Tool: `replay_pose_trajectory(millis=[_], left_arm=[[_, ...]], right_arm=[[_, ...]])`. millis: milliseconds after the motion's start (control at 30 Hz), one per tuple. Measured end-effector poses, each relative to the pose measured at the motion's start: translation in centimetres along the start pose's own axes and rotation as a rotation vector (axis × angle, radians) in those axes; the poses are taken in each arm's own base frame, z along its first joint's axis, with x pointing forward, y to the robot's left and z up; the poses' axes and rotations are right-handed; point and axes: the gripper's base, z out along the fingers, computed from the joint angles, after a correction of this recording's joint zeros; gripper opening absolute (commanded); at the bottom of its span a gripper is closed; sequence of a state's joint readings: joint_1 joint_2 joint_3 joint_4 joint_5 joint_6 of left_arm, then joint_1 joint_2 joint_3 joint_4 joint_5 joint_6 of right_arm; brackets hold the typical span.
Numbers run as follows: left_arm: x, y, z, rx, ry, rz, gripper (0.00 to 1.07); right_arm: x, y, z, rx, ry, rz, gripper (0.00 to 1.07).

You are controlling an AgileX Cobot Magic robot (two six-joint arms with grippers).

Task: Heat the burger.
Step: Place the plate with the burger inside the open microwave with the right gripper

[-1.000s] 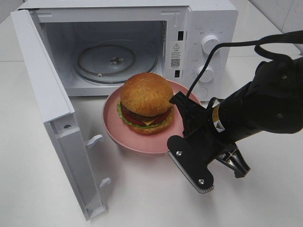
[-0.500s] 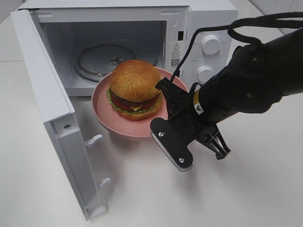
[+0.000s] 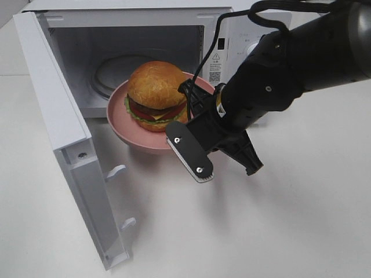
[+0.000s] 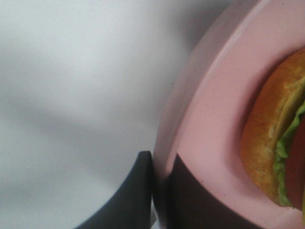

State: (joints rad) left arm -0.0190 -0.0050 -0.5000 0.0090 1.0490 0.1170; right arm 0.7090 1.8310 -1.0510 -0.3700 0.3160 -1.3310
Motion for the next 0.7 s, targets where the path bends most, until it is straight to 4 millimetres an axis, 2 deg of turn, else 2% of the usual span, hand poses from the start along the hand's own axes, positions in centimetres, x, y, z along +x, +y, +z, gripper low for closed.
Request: replay_pose_trajectory(millis=[33, 200, 467, 533, 600, 700], left_arm=[[0.0, 0.0, 0.0, 0.000, 0.000, 0.000, 0.00], [0.0, 0.0, 0.0, 0.000, 0.000, 0.000, 0.00], [0.0, 0.0, 0.0, 0.000, 0.000, 0.000, 0.00], [0.0, 0.0, 0.0, 0.000, 0.000, 0.000, 0.00], [0.0, 0.0, 0.0, 0.000, 0.000, 0.000, 0.00], [0.0, 0.0, 0.0, 0.000, 0.000, 0.000, 0.00]], right_arm=[[0.0, -0.8, 0.1, 0.014, -0.009, 0.008, 0.00], [-0.1, -2.1, 0.6, -0.008, -0.025, 0.021, 0.00], [-0.1, -3.2, 1.3, -0.056, -0.035, 0.040, 0.00], [-0.2, -4.7, 1.5, -0.054, -0.049, 0.079, 0.00], [-0.2, -5.0, 1.6, -0.058, -0.051, 0.087, 0.00], [-0.2, -6.4, 2.1, -0.072, -0.057, 0.108, 0.00]])
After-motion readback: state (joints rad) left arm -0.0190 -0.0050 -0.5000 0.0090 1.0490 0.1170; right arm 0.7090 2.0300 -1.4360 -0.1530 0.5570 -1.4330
